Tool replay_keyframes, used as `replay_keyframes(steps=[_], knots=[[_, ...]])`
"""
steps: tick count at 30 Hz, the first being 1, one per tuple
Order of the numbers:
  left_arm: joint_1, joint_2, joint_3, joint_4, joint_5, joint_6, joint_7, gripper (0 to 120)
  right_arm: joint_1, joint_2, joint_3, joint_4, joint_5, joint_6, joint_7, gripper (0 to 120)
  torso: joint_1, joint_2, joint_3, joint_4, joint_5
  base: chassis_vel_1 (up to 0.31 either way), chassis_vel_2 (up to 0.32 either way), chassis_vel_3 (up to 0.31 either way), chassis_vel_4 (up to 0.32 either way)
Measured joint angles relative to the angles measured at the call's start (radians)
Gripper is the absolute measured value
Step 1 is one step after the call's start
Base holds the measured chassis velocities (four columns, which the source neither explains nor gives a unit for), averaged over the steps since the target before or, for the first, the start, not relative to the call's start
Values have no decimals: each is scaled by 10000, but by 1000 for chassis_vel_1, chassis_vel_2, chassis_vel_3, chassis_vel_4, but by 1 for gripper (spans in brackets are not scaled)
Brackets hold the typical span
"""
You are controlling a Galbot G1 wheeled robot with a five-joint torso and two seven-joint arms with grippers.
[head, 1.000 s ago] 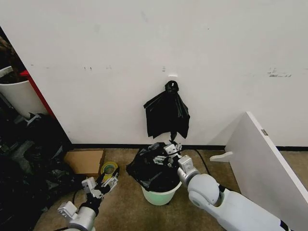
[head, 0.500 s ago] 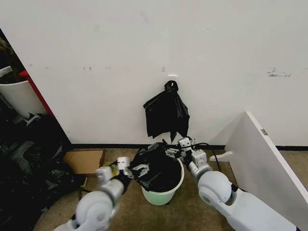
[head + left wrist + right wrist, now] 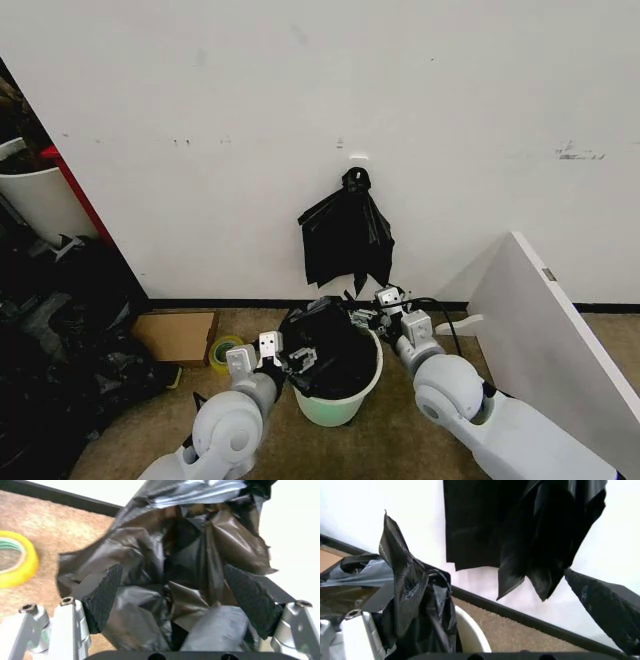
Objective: Place the garbage bag over the trash bin.
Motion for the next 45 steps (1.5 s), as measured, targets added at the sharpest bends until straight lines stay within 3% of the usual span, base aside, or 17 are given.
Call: replay_keyframes(steps=[10,24,40,45], knots=[[-565,-497,105,1063,463,155,22,78,-40,87,-74,-39,-33,-6,0,100,0,-1,1,-1,-2,0,0,0,0],[-1271,-760,170,1626,-392,772,-971,72,-76,118,-64,-73,-57,-2,-2,100,0,0,0,-1,-1,0,0,0,0],[-1862,-991,188,2549,-900,1049,-1132,70,-8,171,-203,-85,49,-62,94,100,0,-1,1,-1,-2,0,0,0,0],[-2291,-1134,349,2700,-1522,1609,-1561,69,-10,146,-216,-45,95,-94,129,100,0,-1,1,-2,-2,0,0,0,0]])
